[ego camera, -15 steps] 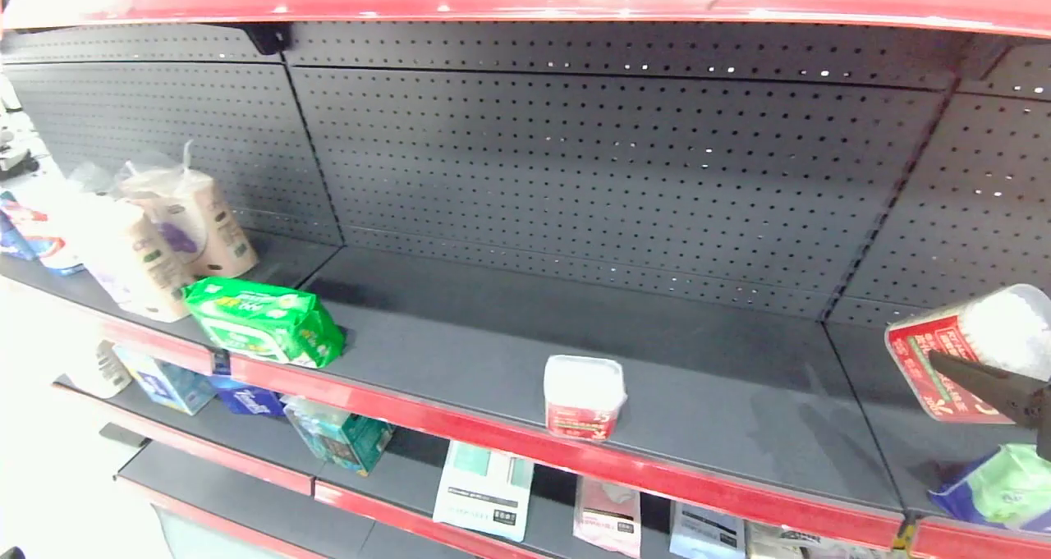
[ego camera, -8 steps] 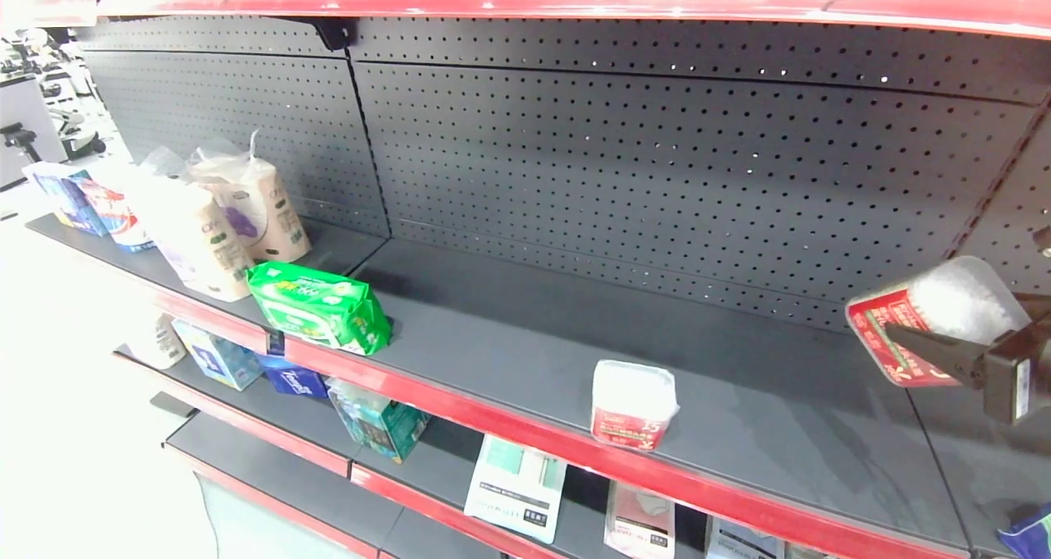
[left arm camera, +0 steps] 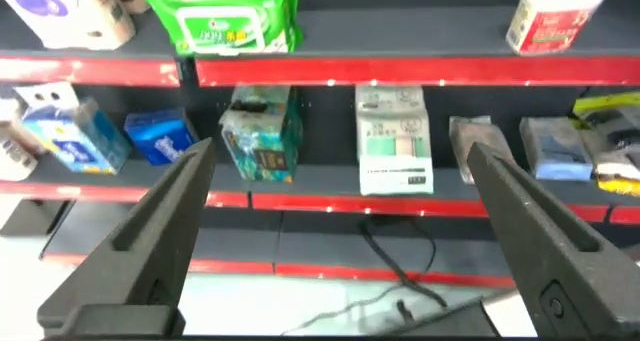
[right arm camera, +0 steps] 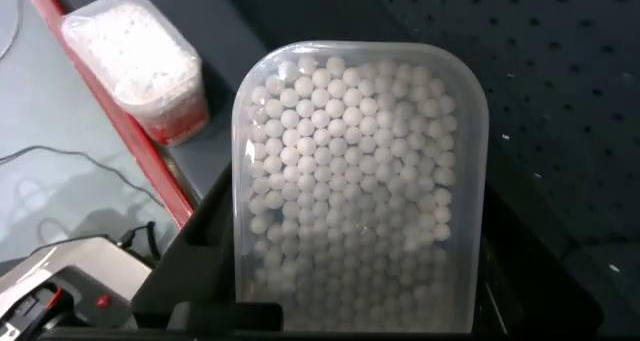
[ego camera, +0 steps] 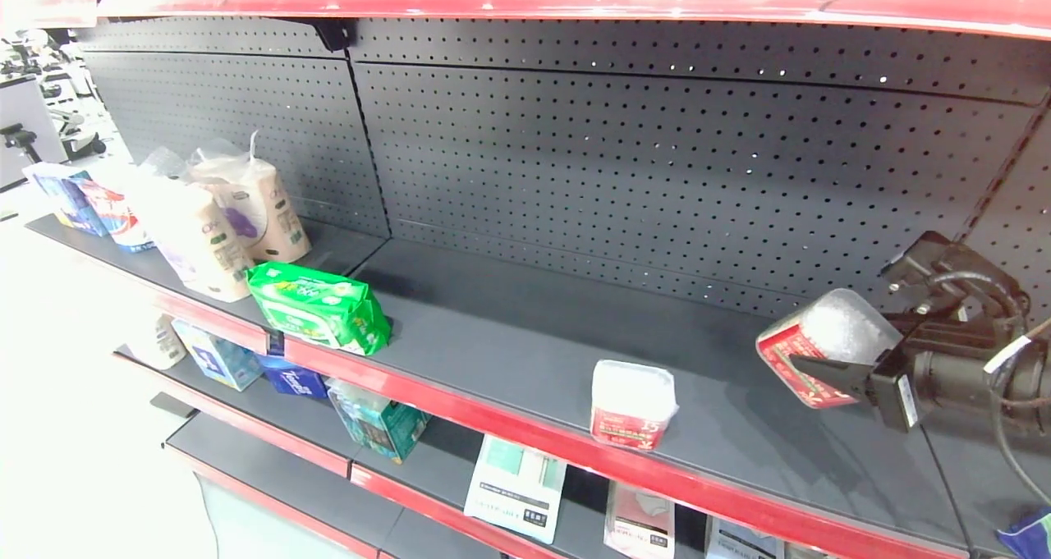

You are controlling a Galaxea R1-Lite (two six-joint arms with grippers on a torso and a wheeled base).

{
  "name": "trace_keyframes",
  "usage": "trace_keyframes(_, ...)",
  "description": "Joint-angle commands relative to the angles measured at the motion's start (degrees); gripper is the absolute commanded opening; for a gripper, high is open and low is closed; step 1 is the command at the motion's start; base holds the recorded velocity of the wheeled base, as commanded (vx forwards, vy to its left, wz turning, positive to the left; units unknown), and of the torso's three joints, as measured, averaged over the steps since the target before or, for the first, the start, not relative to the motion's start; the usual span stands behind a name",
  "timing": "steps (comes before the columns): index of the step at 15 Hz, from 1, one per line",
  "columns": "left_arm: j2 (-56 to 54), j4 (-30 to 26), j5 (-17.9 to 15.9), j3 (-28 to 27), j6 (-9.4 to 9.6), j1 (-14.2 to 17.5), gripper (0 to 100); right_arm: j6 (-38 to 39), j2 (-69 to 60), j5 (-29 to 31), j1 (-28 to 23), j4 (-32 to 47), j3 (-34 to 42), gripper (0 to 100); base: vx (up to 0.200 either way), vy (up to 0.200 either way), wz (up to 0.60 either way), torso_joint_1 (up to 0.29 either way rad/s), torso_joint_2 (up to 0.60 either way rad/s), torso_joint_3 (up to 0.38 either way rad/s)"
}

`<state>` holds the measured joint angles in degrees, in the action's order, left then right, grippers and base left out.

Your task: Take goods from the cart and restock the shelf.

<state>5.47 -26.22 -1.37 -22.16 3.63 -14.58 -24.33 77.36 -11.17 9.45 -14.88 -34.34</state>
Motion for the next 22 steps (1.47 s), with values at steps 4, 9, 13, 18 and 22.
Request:
trace_keyframes(4,1.03,12.6,3.3,9.33,-1.44,0.61,100,-0.36,9.47,0.0,1.54,-5.07,-0.29,0,0.0,0.0,0.0,0.0,0.0,0.0)
trace_keyframes(9,4.99,13.74,6.81,10.56,-1.61,1.48,100,-0.54,11.14,0.0,1.54,-7.44,-0.55,0,0.0,0.0,0.0,0.0,0.0,0.0)
trace_keyframes(13,4.9,13.65,8.92,11.26,-1.61,8.95,100,-0.63,10.88,0.09,1.36,-7.88,-0.29,0,0.0,0.0,0.0,0.0,0.0,0.0)
trace_keyframes(18,-0.64,16.2,-4.61,10.39,-7.59,10.98,100,-0.54,10.35,0.18,1.1,-8.23,0.06,0,0.0,0.0,0.0,0.0,0.0,0.0)
trace_keyframes(22,-1.25,26.84,-0.22,22.16,-3.98,11.94,100,-0.63,10.27,0.18,1.01,-8.23,0.33,0,0.0,0.0,0.0,0.0,0.0,0.0)
